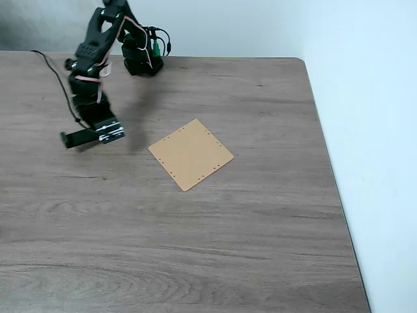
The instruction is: Grasp a black block and then place it on the board.
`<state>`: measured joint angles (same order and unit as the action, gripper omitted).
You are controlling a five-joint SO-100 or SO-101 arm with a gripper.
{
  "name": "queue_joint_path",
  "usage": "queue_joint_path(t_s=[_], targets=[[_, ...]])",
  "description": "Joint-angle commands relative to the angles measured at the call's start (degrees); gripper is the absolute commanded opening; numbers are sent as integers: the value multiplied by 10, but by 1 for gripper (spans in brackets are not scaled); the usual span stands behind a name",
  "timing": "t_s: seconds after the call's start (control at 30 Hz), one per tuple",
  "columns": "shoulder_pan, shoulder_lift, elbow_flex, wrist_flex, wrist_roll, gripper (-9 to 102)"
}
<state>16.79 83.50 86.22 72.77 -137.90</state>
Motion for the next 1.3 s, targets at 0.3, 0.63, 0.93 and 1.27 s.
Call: queue_joint_path(t_s=[0.3, 0.63, 0.93, 1.27], targets=[[-231, 75, -31, -105, 504, 0], [-370, 1, -96, -154, 749, 0], [-427, -81, -106, -220, 862, 0], [-456, -114, -113, -249, 911, 0]])
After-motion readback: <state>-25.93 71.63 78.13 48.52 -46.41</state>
